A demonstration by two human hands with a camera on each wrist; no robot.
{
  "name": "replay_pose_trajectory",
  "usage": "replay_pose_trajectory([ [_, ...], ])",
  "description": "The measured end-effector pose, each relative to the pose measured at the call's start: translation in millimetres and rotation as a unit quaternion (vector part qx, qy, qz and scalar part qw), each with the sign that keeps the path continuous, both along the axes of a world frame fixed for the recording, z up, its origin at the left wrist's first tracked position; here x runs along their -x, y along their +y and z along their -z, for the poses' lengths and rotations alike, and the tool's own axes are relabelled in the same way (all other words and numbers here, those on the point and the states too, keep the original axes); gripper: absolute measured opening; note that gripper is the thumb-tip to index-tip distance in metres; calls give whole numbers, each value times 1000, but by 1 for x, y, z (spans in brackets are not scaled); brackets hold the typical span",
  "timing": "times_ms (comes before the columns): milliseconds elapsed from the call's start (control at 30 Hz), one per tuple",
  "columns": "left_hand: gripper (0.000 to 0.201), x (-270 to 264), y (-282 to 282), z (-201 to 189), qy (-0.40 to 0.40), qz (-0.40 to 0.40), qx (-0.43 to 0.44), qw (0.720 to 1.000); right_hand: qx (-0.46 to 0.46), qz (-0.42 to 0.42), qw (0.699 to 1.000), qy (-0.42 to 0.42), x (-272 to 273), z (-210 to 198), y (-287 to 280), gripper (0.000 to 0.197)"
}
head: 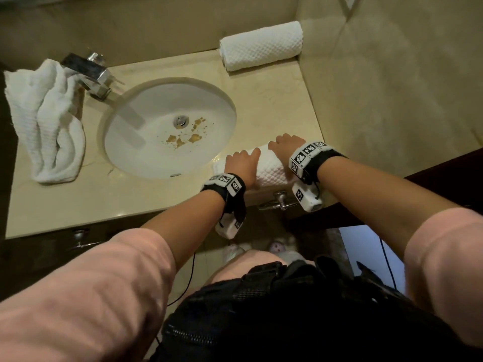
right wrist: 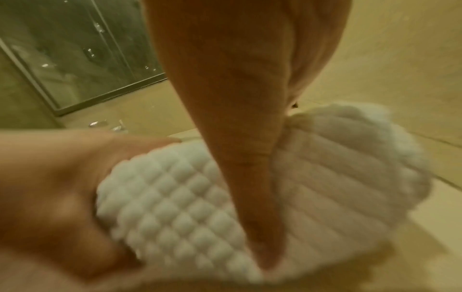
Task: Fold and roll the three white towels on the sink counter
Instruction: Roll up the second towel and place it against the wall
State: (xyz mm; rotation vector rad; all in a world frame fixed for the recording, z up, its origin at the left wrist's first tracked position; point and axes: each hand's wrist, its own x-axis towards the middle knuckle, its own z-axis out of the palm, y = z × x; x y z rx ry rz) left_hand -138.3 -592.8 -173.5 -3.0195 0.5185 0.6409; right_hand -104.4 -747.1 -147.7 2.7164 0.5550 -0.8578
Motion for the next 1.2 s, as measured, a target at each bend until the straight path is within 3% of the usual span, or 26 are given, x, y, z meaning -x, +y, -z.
replay_pose_trajectory([
  [100, 90, -19, 5, -7, 65, 3, 25, 998, -45, -15, 996, -74, 17, 13, -1, 105],
  [200, 85, -29, 3, -14, 106, 3, 22, 994, -83, -17, 988, -128, 30, 25, -8, 92],
  [300, 90, -15, -1, -7, 64, -26, 5, 998, -56, -14, 990, -129, 28, 23, 1, 63],
  [367, 87, 8, -9, 5, -4, -54, -17, 998, -34, -25, 992, -123, 22, 21, 6, 56],
  [500, 67, 32, -18, 18, -102, -76, -56, 990, -3, -41, 995, -92, 7, 20, 11, 72],
  [733, 70, -11, 1, 1, -21, -24, -24, 999, -10, -34, 999, -36, -16, 14, 11, 86],
  [867, 87, -32, 7, -11, 45, 4, -2, 999, -18, -2, 999, -50, -12, 17, 9, 86],
  [1000, 85, -38, 10, -17, 75, 17, 15, 997, -53, 13, 995, -87, -3, 23, 7, 90],
  [1133, 107, -26, 17, -9, 47, 1, 52, 998, -72, 4, 989, -131, 10, 32, 3, 93],
  [1200, 114, -15, 24, -8, 5, -65, 71, 995, -78, -3, 987, -143, 14, 35, 1, 89],
])
